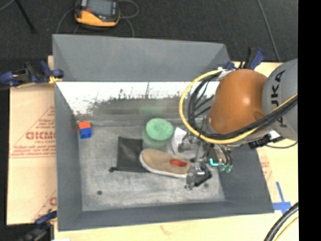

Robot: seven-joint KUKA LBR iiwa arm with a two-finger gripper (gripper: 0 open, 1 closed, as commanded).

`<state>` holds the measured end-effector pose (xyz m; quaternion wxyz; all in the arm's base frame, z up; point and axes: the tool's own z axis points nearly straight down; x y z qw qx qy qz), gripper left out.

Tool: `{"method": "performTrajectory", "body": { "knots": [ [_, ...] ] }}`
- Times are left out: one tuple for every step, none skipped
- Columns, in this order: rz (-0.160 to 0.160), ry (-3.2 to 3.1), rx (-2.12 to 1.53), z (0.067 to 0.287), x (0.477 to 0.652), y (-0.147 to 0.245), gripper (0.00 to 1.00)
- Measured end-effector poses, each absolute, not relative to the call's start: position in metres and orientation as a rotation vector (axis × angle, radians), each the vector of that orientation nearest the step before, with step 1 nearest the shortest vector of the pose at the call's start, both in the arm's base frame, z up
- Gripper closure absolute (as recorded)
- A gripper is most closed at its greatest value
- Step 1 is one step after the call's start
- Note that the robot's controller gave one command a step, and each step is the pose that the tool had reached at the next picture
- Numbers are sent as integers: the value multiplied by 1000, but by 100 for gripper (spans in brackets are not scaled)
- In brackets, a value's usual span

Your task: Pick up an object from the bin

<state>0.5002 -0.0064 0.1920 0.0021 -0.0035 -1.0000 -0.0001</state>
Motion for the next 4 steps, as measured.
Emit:
{"method": "performTrajectory", "body": {
  "knots": [
    [0,-3145,-11,195,502,-6,0],
    [-2,-3150,-50,127,545,-2,0],
    [-2,-3136,-85,112,569,-1,0],
    [-1,-3143,-181,131,581,-5,0]
  ]
}}
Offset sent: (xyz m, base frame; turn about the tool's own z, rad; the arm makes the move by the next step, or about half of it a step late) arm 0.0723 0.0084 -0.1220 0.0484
